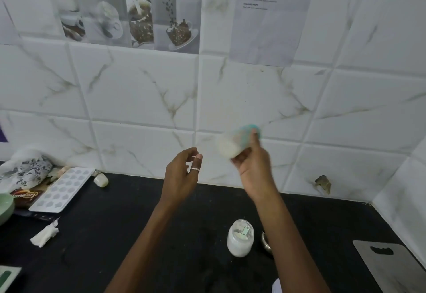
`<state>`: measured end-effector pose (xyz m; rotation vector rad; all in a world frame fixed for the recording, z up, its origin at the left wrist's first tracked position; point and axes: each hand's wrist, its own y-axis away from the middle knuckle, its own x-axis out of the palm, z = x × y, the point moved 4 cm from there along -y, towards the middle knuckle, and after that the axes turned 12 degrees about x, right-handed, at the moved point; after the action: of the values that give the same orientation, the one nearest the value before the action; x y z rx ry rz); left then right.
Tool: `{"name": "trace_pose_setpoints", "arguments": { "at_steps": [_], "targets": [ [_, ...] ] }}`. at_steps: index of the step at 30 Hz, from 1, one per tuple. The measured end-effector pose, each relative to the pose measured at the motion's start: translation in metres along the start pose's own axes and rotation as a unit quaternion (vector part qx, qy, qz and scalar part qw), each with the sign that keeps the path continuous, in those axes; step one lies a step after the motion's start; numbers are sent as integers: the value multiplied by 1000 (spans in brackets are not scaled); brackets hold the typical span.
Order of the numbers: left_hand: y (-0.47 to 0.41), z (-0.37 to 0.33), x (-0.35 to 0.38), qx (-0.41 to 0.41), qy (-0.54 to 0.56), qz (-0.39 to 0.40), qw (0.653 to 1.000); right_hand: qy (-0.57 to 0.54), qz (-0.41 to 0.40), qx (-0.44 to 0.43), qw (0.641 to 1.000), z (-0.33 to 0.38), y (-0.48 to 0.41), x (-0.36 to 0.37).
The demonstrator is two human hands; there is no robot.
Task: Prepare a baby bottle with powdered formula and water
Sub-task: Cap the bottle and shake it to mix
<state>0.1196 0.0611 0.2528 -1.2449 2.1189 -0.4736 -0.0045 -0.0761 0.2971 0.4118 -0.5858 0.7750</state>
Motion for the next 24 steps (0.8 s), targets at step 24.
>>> {"name": "trace_pose_setpoints", "arguments": {
  "at_steps": [24],
  "targets": [
    [-1,1,0,-3,7,-8,1000,-122,-49,-32,991,18,-6,-11]
  ]
}}
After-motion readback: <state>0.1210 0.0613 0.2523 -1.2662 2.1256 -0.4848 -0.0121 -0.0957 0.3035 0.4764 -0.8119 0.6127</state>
